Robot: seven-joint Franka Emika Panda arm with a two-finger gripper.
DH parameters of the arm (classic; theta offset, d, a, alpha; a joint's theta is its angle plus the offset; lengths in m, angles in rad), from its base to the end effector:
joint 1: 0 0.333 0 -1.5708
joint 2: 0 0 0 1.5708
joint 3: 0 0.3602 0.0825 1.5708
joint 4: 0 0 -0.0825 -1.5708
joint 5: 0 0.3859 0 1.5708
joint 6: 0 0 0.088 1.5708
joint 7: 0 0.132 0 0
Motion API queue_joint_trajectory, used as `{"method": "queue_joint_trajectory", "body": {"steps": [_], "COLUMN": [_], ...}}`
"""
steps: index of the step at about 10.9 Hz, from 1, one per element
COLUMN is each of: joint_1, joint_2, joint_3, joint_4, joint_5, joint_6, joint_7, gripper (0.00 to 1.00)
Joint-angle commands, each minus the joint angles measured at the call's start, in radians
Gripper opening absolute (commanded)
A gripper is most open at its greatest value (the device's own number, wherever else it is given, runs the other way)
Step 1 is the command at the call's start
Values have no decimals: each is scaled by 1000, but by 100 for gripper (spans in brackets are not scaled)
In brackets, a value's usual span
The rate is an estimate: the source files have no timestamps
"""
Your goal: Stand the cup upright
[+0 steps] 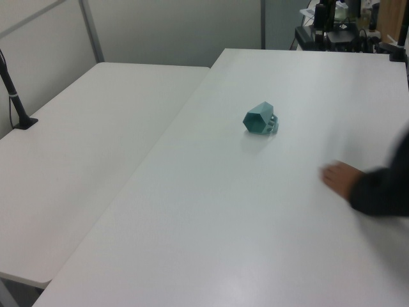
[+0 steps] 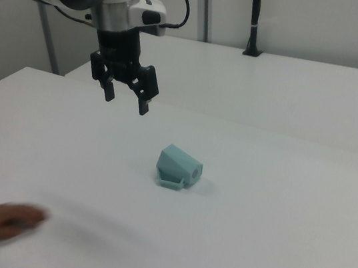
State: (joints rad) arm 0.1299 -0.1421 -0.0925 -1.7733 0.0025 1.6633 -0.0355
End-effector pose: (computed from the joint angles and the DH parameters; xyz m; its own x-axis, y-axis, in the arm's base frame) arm 0.5130 0.0161 0.6309 0.9968 0.0731 0.0320 0.0736 -0.9972 -0.0145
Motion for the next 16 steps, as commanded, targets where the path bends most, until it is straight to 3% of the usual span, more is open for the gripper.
{"method": "queue_joint_trajectory", "body": {"steps": [1,8,11,14,16], "joint_1": [-4,-3,17,134,241], "joint_2": [-10,-10,15,135,258], "joint_3": [-7,-10,-3,-4,-10], "joint_4": [8,11,14,59,142], "joint_5": [-9,10,10,-80,-235], "joint_6": [-11,31,182,251,250], "joint_7": [-79,-35,121,247,389], "gripper": [100,100,100,100,100]}}
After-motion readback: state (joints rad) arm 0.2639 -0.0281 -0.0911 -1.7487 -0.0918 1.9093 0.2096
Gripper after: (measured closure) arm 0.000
